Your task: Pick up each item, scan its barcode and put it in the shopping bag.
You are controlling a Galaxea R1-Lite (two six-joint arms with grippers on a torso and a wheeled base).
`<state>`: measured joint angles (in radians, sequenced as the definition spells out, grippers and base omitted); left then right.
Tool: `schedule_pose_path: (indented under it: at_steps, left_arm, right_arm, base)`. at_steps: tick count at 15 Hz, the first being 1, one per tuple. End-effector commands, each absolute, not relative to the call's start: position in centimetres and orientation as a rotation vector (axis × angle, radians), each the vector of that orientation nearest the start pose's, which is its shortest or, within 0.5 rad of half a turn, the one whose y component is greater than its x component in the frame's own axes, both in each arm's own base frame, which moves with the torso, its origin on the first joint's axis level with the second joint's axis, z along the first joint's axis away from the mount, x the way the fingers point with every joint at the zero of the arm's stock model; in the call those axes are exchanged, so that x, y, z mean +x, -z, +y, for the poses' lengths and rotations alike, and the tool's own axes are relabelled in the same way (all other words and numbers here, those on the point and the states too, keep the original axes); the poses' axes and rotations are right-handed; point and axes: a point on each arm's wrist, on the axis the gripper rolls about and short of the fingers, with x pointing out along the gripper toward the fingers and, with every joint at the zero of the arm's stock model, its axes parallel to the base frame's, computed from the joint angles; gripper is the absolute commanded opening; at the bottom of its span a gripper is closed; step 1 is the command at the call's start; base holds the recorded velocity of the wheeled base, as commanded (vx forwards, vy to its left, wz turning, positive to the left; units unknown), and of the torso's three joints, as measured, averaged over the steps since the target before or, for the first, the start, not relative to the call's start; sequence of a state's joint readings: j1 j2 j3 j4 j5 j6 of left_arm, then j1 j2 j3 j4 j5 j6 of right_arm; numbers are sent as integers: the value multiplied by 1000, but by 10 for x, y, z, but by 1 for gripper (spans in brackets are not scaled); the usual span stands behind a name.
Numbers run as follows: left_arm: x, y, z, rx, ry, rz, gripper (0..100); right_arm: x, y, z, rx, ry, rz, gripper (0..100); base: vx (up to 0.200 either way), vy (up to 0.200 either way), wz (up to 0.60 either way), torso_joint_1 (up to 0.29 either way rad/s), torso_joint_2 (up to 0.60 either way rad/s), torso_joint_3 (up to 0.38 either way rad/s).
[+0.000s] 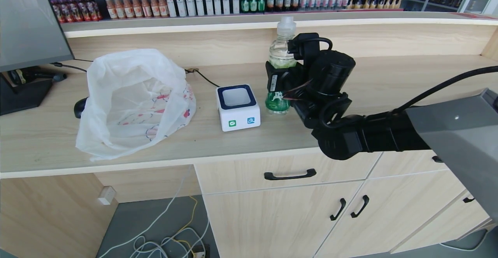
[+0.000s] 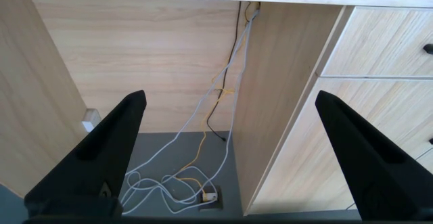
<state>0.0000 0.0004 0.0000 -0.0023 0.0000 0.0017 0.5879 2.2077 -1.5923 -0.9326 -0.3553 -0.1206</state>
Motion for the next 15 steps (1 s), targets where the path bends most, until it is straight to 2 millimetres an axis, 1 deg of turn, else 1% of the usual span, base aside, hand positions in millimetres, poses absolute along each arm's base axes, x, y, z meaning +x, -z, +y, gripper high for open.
schedule_pose_path:
  at_steps: [1, 2, 9, 12, 15]
  left_arm:
    - [-23, -76, 0, 2, 0, -3, 100]
    - [-23, -76, 0, 2, 0, -3, 100]
    - [-23, -76, 0, 2, 0, -3, 100]
    - [-23, -76, 0, 2, 0, -3, 100]
    - [-23, -76, 0, 2, 0, -3, 100]
  right_arm:
    - [386, -239, 247, 30, -211, -308, 0]
    - [385, -244, 247, 35, -210, -320, 0]
    - [379, -257, 245, 32, -205, -347, 0]
    - [370, -268, 244, 33, -212, -367, 0]
    - [355, -287, 244, 38, -223, -405, 0]
  base:
    - [0, 0, 0, 0, 0, 0]
    - [0, 0, 0, 0, 0, 0]
    - [0, 0, 0, 0, 0, 0]
    - [0, 0, 0, 0, 0, 0]
    - [0, 0, 0, 0, 0, 0]
